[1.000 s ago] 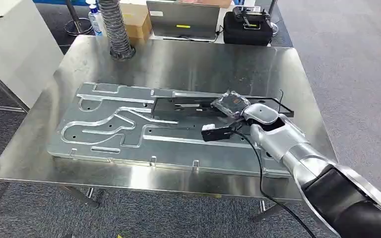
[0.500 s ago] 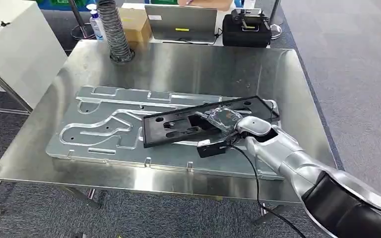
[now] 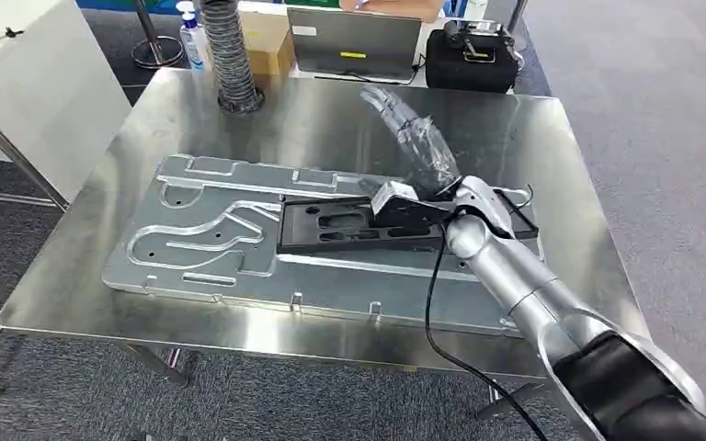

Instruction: Take the parts from the cabinet and place them on the table.

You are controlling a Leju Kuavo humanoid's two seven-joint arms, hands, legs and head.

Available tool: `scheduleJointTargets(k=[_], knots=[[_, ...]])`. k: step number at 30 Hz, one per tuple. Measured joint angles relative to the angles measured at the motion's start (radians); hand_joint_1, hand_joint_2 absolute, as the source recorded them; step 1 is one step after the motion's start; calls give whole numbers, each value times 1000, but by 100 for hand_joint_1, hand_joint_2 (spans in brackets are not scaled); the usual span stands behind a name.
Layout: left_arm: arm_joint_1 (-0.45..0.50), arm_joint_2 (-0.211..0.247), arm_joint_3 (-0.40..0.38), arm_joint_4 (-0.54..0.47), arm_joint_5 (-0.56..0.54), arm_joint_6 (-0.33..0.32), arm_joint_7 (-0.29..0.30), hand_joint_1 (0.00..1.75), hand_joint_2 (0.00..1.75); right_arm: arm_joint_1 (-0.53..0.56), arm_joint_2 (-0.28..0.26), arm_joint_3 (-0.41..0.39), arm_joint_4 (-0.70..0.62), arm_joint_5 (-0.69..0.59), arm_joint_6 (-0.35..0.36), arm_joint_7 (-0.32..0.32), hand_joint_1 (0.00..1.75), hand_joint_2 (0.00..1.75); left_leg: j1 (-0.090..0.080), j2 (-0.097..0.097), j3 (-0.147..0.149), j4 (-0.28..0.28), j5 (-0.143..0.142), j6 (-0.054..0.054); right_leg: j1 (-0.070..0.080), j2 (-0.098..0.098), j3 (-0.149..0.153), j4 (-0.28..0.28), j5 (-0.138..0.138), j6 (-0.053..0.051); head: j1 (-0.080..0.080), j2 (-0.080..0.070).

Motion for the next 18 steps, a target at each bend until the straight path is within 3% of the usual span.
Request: scheduleJointTargets(k=[1, 2, 3, 5, 7, 8, 9, 12, 13, 14, 17, 18], knots=[[8, 0, 7, 0, 13, -10, -12, 0, 0, 22, 12, -52, -53, 24, -49, 0, 0, 0, -2, 6, 4, 0, -2, -1, 6, -5, 48, -102, 49, -9, 0, 0], [17, 1, 16, 0, 29, -23, -25, 0, 0, 49, 28, -115, -113, 38, -94, 0, 0, 0, -1, 14, 7, 0, -4, -3, 15, -27, 91, -194, 82, -19, 0, 0], [28, 1, 25, 0, 40, -36, -37, 0, 0, 79, 49, -184, -177, 42, -122, -3, 0, 0, -6, 20, 9, 2, -6, -7, 26, -42, 98, -224, 66, -24, 0, 0], [50, 7, 40, 0, 57, -49, -52, 0, 0, 172, 86, -304, -283, 41, -135, -15, 0, 0, 1, 39, 12, -2, -9, -18, 32, -17, 97, -230, 70, -26, 0, 0], [63, 8, 55, 0, 69, -55, -58, 0, 0, 288, 117, -462, -404, 10, -120, -45, 0, 0, 3, 52, 21, -5, -12, -29, 30, -3, 106, -246, 80, -35, 0, 0], [67, 12, 61, 0, 71, -55, -58, 0, 0, 346, 123, -526, -450, -3, -106, -58, 0, 0, 4, 48, 16, 8, -28, -29, 24, 0, 119, -258, 89, -37, 0, 0], [69, 15, 68, 0, 74, -55, -58, 0, 0, 399, 123, -593, -494, -16, -89, -81, 0, 0, 4, 38, 4, 44, -63, -28, 24, 6, 121, -263, 91, -41, 0, 0], [80, 16, 82, 0, 80, -54, -52, 0, 0, 592, 123, -788, -590, -41, -63, -124, 0, 0, 7, 27, -72, 262, -188, -35, 23, 6, 120, -262, 94, -42, 0, 0], [84, 17, 87, 0, 81, -53, -51, 0, 0, 652, 123, -867, -610, -60, -60, -140, 0, 0, 8, 27, -82, 300, -201, -39, 21, 10, 116, -259, 94, -42, 0, 0], [86, 18, 90, 0, 82, -52, -51, 0, 0, 707, 124, -923, -617, -60, -53, -144, 0, 0, 10, 28, -65, 284, -186, -43, 19, 13, 112, -256, 94, -41, 0, 0], [85, 25, 96, 0, 87, -48, -52, 0, 0, 842, 135, -1073, -617, 7, -27, -144, 0, 0, 19, 17, 82, 37, -80, -50, 9, 27, 105, -239, 88, -28, 0, 0], [85, 25, 97, 0, 87, -45, -52, 0, 0, 870, 138, -1116, -607, 51, -28, -156, 0, 0, 17, -5, 102, -4, -99, -49, 11, 31, 99, -232, 86, -20, 0, 0]])
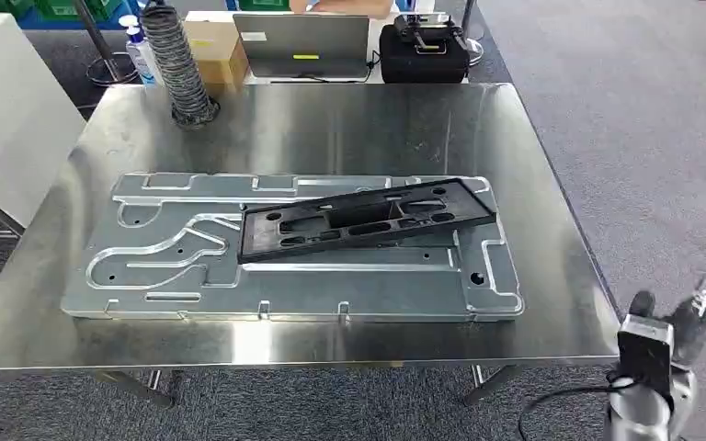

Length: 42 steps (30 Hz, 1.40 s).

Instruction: Take the parts from the cabinet and place them on the table.

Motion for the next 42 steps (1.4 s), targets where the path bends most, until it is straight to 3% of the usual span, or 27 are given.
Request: scheduleJointTargets(k=[4, 5, 6, 8, 9, 10, 12, 14, 15, 16, 19, 20, 22, 23, 24, 25, 26, 28, 29, 31, 35, 36, 37, 39, 40, 41, 42], knots=[[-2, 1, 1, 0, -4, 3, -1, 0, 0, 62, 34, -118, 86, 145, 8, -12, 0, 0, -9, 9, -7, -7, 23, 30, -5, 12, -7, -1, 17, 28, 0, 0], [-3, 1, 1, 0, -7, 4, -1, 0, 0, 66, 49, -135, 103, 169, 15, -12, 0, 0, -4, 18, -9, -15, 36, 43, -9, 9, -11, 9, 3, 31, 0, 0], [-4, 2, 1, 0, -7, 5, -2, 0, 0, 66, 76, -159, 134, 204, 23, -11, 0, 0, -5, 22, -15, -19, 42, 50, -9, 0, -21, 34, -35, 34, 0, 0], [-4, 4, 1, 0, -8, 7, 0, 0, 0, 66, 120, -190, 179, 251, 29, -10, 0, 0, -9, 28, -36, -18, 57, 55, -13, -8, -70, 178, -145, 40, 0, 0], [-3, 5, 1, 0, -10, 8, 2, 0, 0, 66, 151, -205, 201, 264, 29, -9, 0, 0, -12, 32, -47, -18, 64, 55, -13, -8, -92, 251, -183, 42, 0, 0], [-3, 6, 1, 0, -13, 9, 6, 0, 0, 65, 185, -219, 220, 273, 29, -9, 0, 0, -13, 35, -59, -17, 73, 54, -13, -8, -101, 301, -196, 43, 0, 0], [-3, 8, 0, 0, -21, 10, 13, 0, 0, 64, 255, -247, 251, 285, 27, -7, 0, 0, -15, 41, -83, -15, 90, 50, -13, -8, -55, 267, -147, 40, 0, 0], [-3, 8, 0, 0, -27, 12, 20, 0, 0, 61, 320, -276, 269, 300, 27, -5, 0, 0, -15, 44, -107, -11, 107, 43, -12, -12, 64, 100, -85, 34, 0, 0], [-4, 8, 0, 0, -28, 13, 24, 0, 0, 60, 332, -285, 281, 318, 29, -4, 0, 0, -16, 44, -111, -7, 115, 39, -11, -22, 129, 11, -99, 29, 0, 0], [-2, 8, 0, 0, -29, 13, 27, 0, 0, 56, 329, -301, 289, 331, 29, -1, 0, 0, -17, 45, -114, -6, 122, 32, -3, -23, 156, -45, -118, 22, 0, 0], [0, 7, 0, 0, -34, 17, 33, 0, 0, 52, 326, -353, 354, 394, 31, -1, 0, 0, -6, 48, -108, -19, 149, 11, 9, -21, 143, -39, -94, 1, 0, 0], [3, 8, 0, 0, -36, 18, 33, 0, 0, 51, 326, -372, 387, 416, 27, -6, 0, 0, -9, 47, -113, -19, 153, 3, 0, -21, 138, -57, -74, -10, 0, 0], [6, 8, 0, 0, -36, 19, 34, 0, 0, 37, 326, -403, 454, 459, 5, -13, 0, 0, -5, 33, -134, 40, 51, 1, 3, -21, 112, -58, -49, -20, 0, 0], [7, 7, 0, 0, -36, 22, 34, 0, 0, 25, 325, -427, 508, 490, -13, -13, 0, 0, -4, 33, -152, 119, -27, 0, 4, -20, 94, -57, -34, -24, 0, 0], [7, 6, 0, 0, -36, 24, 34, 0, 0, 18, 325, -449, 560, 518, -31, -11, 0, 0, -3, 33, -163, 194, -79, -2, 7, -20, 79, -57, -22, -26, 0, 0], [7, 6, 0, 0, -36, 27, 34, 0, 0, 12, 321, -472, 616, 548, -55, -11, 0, 0, -2, 33, -166, 255, -97, -5, 8, -20, 63, -55, -11, -26, 0, 0], [6, 6, 0, 0, -37, 29, 34, 0, 0, 6, 319, -493, 670, 573, -81, -11, 0, 0, -2, 33, -157, 289, -76, -6, 9, -21, 42, -50, 2, -24, 0, 0], [7, 6, 0, 0, -39, 34, 32, 0, 0, -5, 317, -528, 773, 615, -122, -2, 0, 0, -1, 33, -94, 243, 3, -6, 8, -20, 1, -37, 21, -20, 0, 0], [7, 6, 0, 0, -40, 37, 32, 0, 0, -10, 316, -543, 823, 635, -137, 12, 0, 0, 0, 32, -28, 161, 21, -5, 7, -18, -20, -28, 30, -17, 0, 0], [6, 6, 0, 0, -43, 40, 32, 0, 0, -15, 316, -558, 907, 671, -147, 60, 0, 0, -3, 25, 117, -38, -45, 1, 13, -16, -38, -8, 40, -8, 0, 0], [13, 6, 0, 0, -51, 47, 33, 0, 0, -28, 316, -575, 1048, 728, -148, 169, 0, 0, -6, 28, 101, -50, -33, 29, 10, -13, -43, -8, 72, 17, 0, 0], [12, 6, 0, 0, -52, 48, 33, 0, 0, -31, 316, -577, 1077, 741, -141, 206, 0, 0, -4, 39, 89, -51, -19, 39, 2, -11, -55, 12, 35, 21, 0, 0], [12, 7, 0, 0, -52, 48, 33, 0, 0, -32, 316, -578, 1104, 753, -130, 242, 0, 0, -4, 39, 76, -51, -9, 47, 2, -12, -67, 51, -28, 24, 0, 0], [17, 11, 0, 0, -55, 49, 35, 0, 0, -34, 316, -579, 1148, 767, -91, 319, 0, 0, -6, 42, 44, -50, 16, 50, 0, -13, -101, 193, -149, 31, 0, 0], [19, 12, 0, 0, -59, 50, 37, 0, 0, -35, 316, -579, 1166, 770, -71, 363, 0, 0, -8, 44, 26, -49, 28, 50, -1, -13, -113, 264, -174, 34, 0, 0], [20, 14, 0, 0, -61, 51, 40, 0, 0, -36, 316, -579, 1182, 775, -48, 405, 0, 0, -9, 45, 8, -47, 41, 48, -2, -13, -113, 306, -161, 35, 0, 0], [21, 15, 0, 0, -63, 51, 42, 0, 0, -36, 316, -580, 1193, 779, -22, 447, 0, 0, -9, 46, -9, -43, 53, 46, -3, -13, -94, 305, -121, 35, 0, 0]])
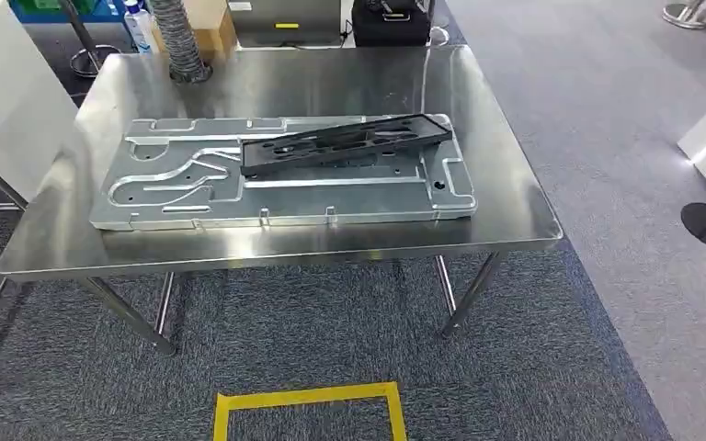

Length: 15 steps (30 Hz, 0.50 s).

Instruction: Take the parts from the cabinet and place them on the table.

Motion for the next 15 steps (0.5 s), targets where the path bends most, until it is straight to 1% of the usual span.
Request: scheduleJointTargets(k=[1, 2, 3, 4, 5, 6, 7, 8, 9, 10, 11, 12, 13, 14, 15], knots=[[0, 1, 0, 0, -2, 0, 2, 0, 0, -1, 0, 0, 11, 5, 23, 44, 0, 0, 0, 1, -18, 4, 10, -3, 0, -1, 36, -38, 44, -2, 0, 0], [0, 1, 0, 0, -7, 0, 3, 0, 0, 0, 0, 0, 19, 5, 38, 68, 0, 0, 0, 1, -36, 10, 19, -5, 0, -1, 90, -108, 74, -5, 0, 0], [0, 1, -1, 0, -12, 0, 6, 0, 0, -3, 0, 0, 28, 5, 66, 105, 0, 0, 0, 1, -49, 16, 27, -9, 0, -2, 168, -216, 73, -11, 0, 0], [1, 1, -2, 0, -18, -2, 8, 0, 0, -6, 0, -1, 34, 5, 82, 128, 0, 0, -4, 0, -55, 22, 32, -14, 7, -3, 238, -312, 38, -19, 0, 0], [0, 1, -3, 0, -19, -3, 8, 0, 0, -7, 0, -1, 40, 5, 95, 143, 0, 0, -4, 2, -58, 24, 39, -21, 8, -3, 264, -369, 14, -25, 0, 0], [-1, 2, -4, 0, -26, -6, 8, 0, 0, -8, 0, -4, 50, 1, 112, 160, 0, 0, -1, 5, -59, 22, 50, -27, 11, -2, 256, -363, 21, -28, 0, 0], [-3, 2, -7, 0, -33, -9, 9, 0, 0, -9, 0, -9, 59, -5, 129, 174, 0, 0, 2, 6, -60, 21, 59, -33, 15, -2, 251, -360, 25, -34, 0, 0], [-3, 3, -10, 0, -42, -13, 10, 0, 0, -9, -5, -15, 66, -16, 142, 186, 0, 0, 0, 5, -62, 19, 69, -41, 11, -2, 244, -366, 39, -42, 0, 0], [-5, 5, -11, 0, -51, -16, 13, 0, 0, -12, -10, -21, 76, -31, 154, 194, 0, 0, 5, 0, -68, 30, 50, -43, 5, -9, 236, -369, 52, -49, 0, 0], [-4, 6, -17, 0, -63, -20, 21, 0, 0, -15, -21, -32, 86, -51, 169, 203, 0, 0, 5, -8, -85, 62, -8, -47, 6, -9, 221, -369, 65, -57, 0, 0], [-3, 5, -25, 0, -72, -23, 27, 0, 0, -17, -34, -42, 95, -69, 179, 211, 0, 0, 7, -12, -102, 125, -75, -49, 7, -11, 206, -369, 76, -61, 0, 0], [-3, 5, -32, 0, -81, -25, 37, 0, 0, -17, -44, -52, 107, -87, 189, 221, 0, 0, 7, -13, -121, 204, -133, -53, 9, -11, 190, -368, 89, -62, 0, 0], [-3, 5, -37, 1, -88, -29, 44, 0, 0, -17, -55, -62, 115, -103, 201, 233, 0, 0, 8, -13, -136, 274, -165, -57, 10, -12, 174, -367, 101, -62, 0, 0], [-3, 5, -40, 1, -90, -34, 51, 0, 0, -18, -72, -76, 127, -122, 219, 253, 0, 0, 8, -13, -139, 323, -166, -59, 11, -13, 157, -363, 112, -61, 0, 0], [-3, 5, -43, 1, -90, -42, 55, 0, 0, -20, -91, -91, 140, -141, 244, 279, 0, 0, 8, -13, -124, 334, -132, -60, 11, -13, 134, -357, 124, -59, 0, 0]])
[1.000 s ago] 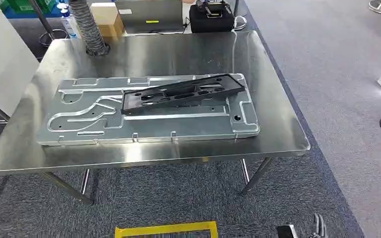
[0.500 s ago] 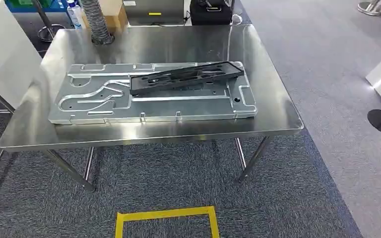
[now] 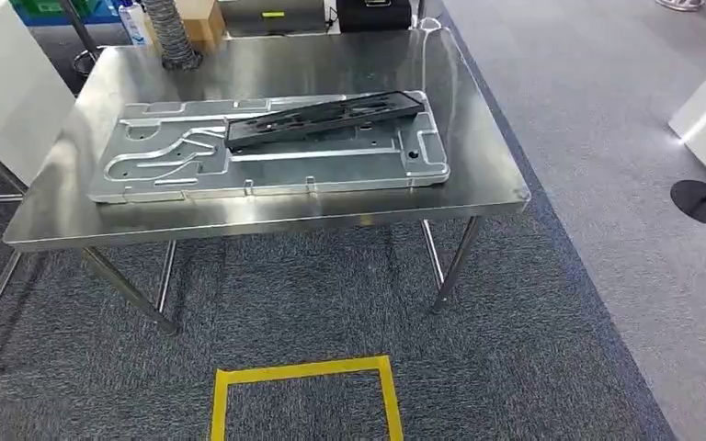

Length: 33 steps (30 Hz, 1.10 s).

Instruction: Take the parts from the cabinet and place them on the table.

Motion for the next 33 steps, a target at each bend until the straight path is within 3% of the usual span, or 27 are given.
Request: scheduleJointTargets(k=[1, 2, 3, 4, 5, 8, 9, 10, 12, 13, 14, 15, 16, 18, 19, 20, 21, 23, 24, 25, 26, 28, 29, 30, 31, 33], knots=[[0, 0, -2, 0, 1, -5, 2, 0, 0, -2, -17, -12, 12, -11, 18, 22, 0, 0, 0, 0, 30, -28, 44, 0, -1, 0, -21, 8, 9, 3, 0, 0], [-1, 1, -4, 0, 2, -16, 5, 0, 0, -3, -34, -23, 24, -18, 37, 41, 0, 0, 1, 0, 81, -95, 82, 1, -3, 1, -43, 17, 18, 7, 0, 0], [-1, 2, -6, 0, 9, -32, 10, 0, 0, -4, -50, -31, 36, -18, 61, 59, 0, 0, 2, -1, 149, -187, 89, 2, -6, 2, -62, 27, 26, 13, 0, 0], [-2, 5, -6, 0, 14, -50, 16, 0, 0, -6, -67, -34, 43, -13, 86, 72, 0, 0, 1, -3, 212, -280, 49, 4, -4, 2, -74, 37, 31, 18, 0, 0], [-3, 7, -6, 0, 19, -64, 19, 0, 0, -6, -85, -35, 54, -12, 106, 78, 0, 0, -7, -7, 247, -352, 26, 14, -4, 1, -80, 43, 38, 25, 0, 0], [3, 13, -6, 0, 32, -73, 37, 0, 0, -9, -115, -56, 78, -29, 154, 66, 0, 0, -13, -7, 222, -342, 46, 42, -8, 2, -85, 34, 69, 45, 0, 0], [3, 13, -6, 0, 33, -74, 40, 0, 0, -10, -116, -58, 79, -29, 164, 60, 0, 0, -7, -1, 213, -349, 60, 53, -10, 5, -92, 40, 60, 50, 0, 0], [4, 14, -5, 0, 36, -78, 43, 0, 0, -10, -116, -58, 80, -28, 172, 52, 0, 0, -9, 0, 200, -349, 72, 61, -13, 5, -104, 63, 11, 54, 0, 0], [5, 22, -5, 0, 41, -85, 42, 0, 0, -12, -116, -59, 82, -27, 176, 42, 0, 0, -11, 1, 175, -348, 93, 72, -17, 5, -138, 200, -121, 62, 0, 0], [6, 26, -3, 0, 43, -90, 38, 0, 0, -12, -116, -61, 85, -24, 185, 30, 0, 0, -13, 1, 162, -347, 104, 72, -18, 5, -155, 281, -165, 65, 0, 0], [5, 28, -1, 0, 44, -93, 34, 0, 0, -13, -116, -61, 87, -20, 190, 20, 0, 0, -15, 1, 147, -345, 114, 71, -19, 5, -163, 341, -176, 66, 0, 0], [5, 30, 1, 0, 45, -98, 32, 0, 0, -15, -113, -61, 89, -16, 194, 12, 0, 0, -16, 1, 133, -344, 125, 69, -20, 5, -154, 362, -157, 66, 0, 0], [5, 32, 2, 0, 46, -102, 29, 0, 0, -15, -105, -61, 90, -15, 195, 2, 0, 0, -16, 1, 118, -343, 136, 67, -20, 5, -126, 339, -121, 65, 0, 0], [5, 35, 6, 0, 49, -106, 27, 0, 0, -18, -100, -61, 90, -15, 199, -12, 0, 0, -16, 1, 91, -336, 152, 61, -20, 5, -5, 178, -56, 58, 0, 0], [5, 36, 8, 0, 49, -108, 27, 0, 0, -21, -100, -61, 90, -15, 202, -17, 0, 0, -15, 1, 85, -332, 157, 57, -19, 5, 66, 80, -60, 52, 0, 0], [5, 36, 10, 0, 49, -108, 26, 0, 0, -25, -100, -61, 90, -15, 205, -20, 0, 0, -20, 2, 76, -326, 161, 51, -11, 6, 105, 5, -81, 47, 0, 0], [4, 36, 11, 0, 49, -108, 25, 0, 0, -26, -100, -61, 90, -14, 206, -22, 0, 0, -18, 4, 71, -326, 172, 44, -10, 6, 113, -14, -91, 43, 0, 0], [1, 38, 11, 0, 49, -108, 24, 0, 0, -27, -100, -61, 92, -13, 207, -25, 0, 0, -14, 4, 64, -329, 190, 33, -5, 6, 101, -11, -82, 33, 0, 0], [2, 38, 12, 0, 49, -108, 24, 0, 0, -27, -100, -61, 92, -13, 207, -25, 0, 0, -16, 2, 61, -327, 188, 26, -14, 3, 93, -22, -68, 23, 0, 0], [3, 38, 12, 0, 48, -109, 23, 0, 0, -28, -100, -61, 94, -13, 207, -25, 0, 0, -12, -2, 50, -310, 155, 22, -14, -2, 89, -23, -58, 17, 0, 0], [5, 38, 12, 0, 46, -113, 23, 0, 0, -30, -103, -61, 96, -13, 209, -25, 0, 0, -12, -2, 35, -260, 96, 18, -13, -3, 78, -21, -50, 9, 0, 0], [4, 38, 12, 0, 44, -120, 23, 0, 0, -29, -111, -61, 97, -12, 210, -25, 0, 0, -11, -2, -6, -111, -12, 12, -9, -6, 55, -15, -35, 5, 0, 0], [2, 38, 12, 0, 43, -121, 22, 0, 0, -30, -117, -61, 98, -10, 211, -25, 0, 0, -10, -2, -20, -37, -42, 9, -8, -7, 39, -10, -27, 5, 0, 0], [2, 37, 12, 0, 43, -122, 22, 0, 0, -30, -121, -61, 100, -8, 213, -25, 0, 0, -10, -2, -19, 3, -40, 8, -8, -7, 22, -3, -19, 6, 0, 0], [2, 37, 12, 0, 43, -123, 21, 0, 0, -30, -124, -61, 101, -4, 219, -25, 0, 0, -9, -2, 2, -1, -9, 7, -8, -7, 3, 6, -11, 7, 0, 0], [-2, 36, 12, 0, 43, -123, 19, 0, 0, -31, -129, -60, 104, 2, 228, -25, 0, 0, -4, -2, 93, -115, 70, 7, -9, -6, -36, 27, 3, 13, 0, 0]])
